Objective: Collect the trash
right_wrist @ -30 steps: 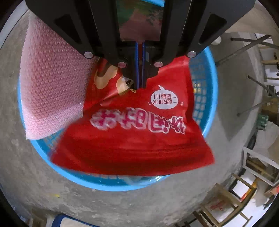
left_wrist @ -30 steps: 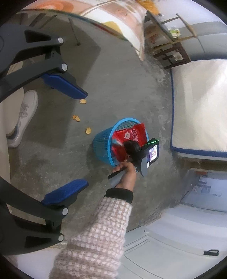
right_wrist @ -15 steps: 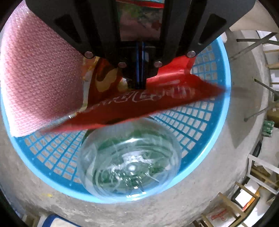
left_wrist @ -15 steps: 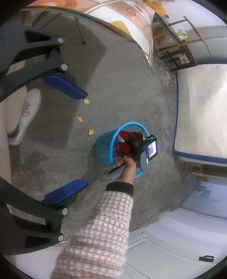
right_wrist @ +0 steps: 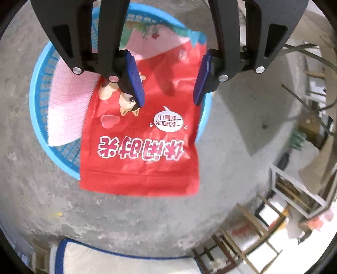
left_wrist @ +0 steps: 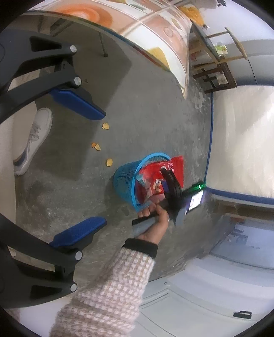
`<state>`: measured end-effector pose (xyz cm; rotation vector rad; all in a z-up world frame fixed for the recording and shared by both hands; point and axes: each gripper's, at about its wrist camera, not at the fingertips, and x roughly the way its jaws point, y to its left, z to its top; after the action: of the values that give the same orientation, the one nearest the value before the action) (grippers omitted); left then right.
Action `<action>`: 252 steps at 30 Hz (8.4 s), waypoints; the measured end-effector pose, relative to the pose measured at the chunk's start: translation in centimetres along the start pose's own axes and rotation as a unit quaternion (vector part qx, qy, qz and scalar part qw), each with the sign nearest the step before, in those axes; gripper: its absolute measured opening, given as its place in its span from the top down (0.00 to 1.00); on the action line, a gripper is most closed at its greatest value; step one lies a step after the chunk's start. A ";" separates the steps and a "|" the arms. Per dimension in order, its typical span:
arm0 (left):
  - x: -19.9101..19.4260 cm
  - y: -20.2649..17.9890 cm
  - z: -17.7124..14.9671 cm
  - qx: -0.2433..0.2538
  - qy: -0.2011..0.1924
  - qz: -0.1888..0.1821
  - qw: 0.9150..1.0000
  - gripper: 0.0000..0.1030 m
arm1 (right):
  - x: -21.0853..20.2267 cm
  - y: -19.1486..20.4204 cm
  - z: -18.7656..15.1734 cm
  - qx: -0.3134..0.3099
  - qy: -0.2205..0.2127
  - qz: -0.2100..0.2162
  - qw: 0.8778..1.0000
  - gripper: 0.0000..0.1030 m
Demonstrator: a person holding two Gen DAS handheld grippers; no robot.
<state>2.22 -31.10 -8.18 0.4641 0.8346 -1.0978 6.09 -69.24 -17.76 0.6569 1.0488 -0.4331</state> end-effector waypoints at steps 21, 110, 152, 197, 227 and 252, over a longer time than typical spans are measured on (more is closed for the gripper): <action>-9.0 3.4 -1.2 -0.085 -0.102 0.036 0.991 0.12 | -21.6 11.4 -12.5 -0.047 -0.220 -0.065 0.972 0.11; -15.8 9.8 -7.8 -0.264 -0.074 0.278 0.921 0.08 | -27.9 27.8 -28.1 -0.094 -0.287 -0.170 0.938 0.06; -15.9 10.7 -8.3 -0.276 -0.068 0.285 0.915 0.08 | -27.9 30.2 -28.3 -0.190 -0.287 -0.146 0.928 0.06; -15.4 10.4 -8.2 -0.280 -0.055 0.282 0.916 0.08 | -27.4 29.5 -28.5 -0.168 -0.267 -0.145 0.938 0.06; -15.4 10.5 -8.2 -0.281 -0.055 0.281 0.916 0.08 | -27.5 30.0 -28.5 -0.171 -0.269 -0.144 0.937 0.06; -15.2 10.6 -8.3 -0.283 -0.052 0.282 0.915 0.08 | -27.6 29.9 -28.4 -0.170 -0.268 -0.146 0.937 0.06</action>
<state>5.76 -12.10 -2.07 0.1329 0.8100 -0.3143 -6.21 -27.43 6.01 0.0543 0.6701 -0.6274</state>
